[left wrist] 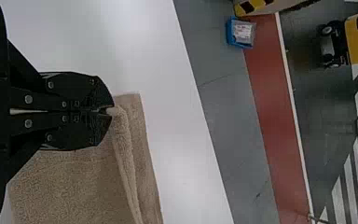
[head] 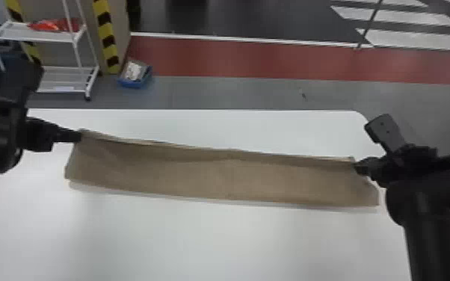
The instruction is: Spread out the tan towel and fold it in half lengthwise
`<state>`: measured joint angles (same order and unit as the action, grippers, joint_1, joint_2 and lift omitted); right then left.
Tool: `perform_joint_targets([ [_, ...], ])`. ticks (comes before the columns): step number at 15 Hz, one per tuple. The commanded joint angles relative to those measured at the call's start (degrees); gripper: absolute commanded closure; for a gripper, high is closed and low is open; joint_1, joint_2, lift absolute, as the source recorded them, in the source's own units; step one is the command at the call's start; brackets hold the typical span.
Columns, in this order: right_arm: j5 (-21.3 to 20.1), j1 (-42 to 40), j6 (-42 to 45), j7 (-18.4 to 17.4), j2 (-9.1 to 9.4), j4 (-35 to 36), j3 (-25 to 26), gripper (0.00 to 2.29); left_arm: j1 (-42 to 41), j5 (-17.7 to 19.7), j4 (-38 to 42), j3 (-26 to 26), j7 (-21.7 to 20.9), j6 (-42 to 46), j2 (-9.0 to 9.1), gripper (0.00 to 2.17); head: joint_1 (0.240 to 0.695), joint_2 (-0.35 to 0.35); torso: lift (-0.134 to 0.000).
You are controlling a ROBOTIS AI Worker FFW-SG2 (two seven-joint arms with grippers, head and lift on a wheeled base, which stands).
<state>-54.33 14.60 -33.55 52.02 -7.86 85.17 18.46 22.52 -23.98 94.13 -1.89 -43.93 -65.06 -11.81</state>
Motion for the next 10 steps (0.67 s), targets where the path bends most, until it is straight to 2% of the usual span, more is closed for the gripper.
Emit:
perform_joint_targets([
  [1, 0.63, -0.62, -0.16, 0.01, -0.49, 0.52, 0.96, 1.42, 0.16, 0.43, 0.09, -0.57, 0.78, -0.12, 0.03, 1.43, 0.695, -0.128, -0.123],
  [5, 1.60, -1.15, -0.51, 0.19, -0.66, 1.57, 2.01, 1.42, 0.51, 1.57, 0.27, -0.57, 2.63, -0.12, 0.12, 1.43, 0.695, -0.135, -0.123],
  [10, 4.41, -2.21, -1.74, 1.07, -0.66, 5.62, 3.51, 1.42, 1.30, 1.83, 0.09, 0.31, 4.12, 0.59, 1.70, 1.43, 0.695, -0.149, -0.123],
])
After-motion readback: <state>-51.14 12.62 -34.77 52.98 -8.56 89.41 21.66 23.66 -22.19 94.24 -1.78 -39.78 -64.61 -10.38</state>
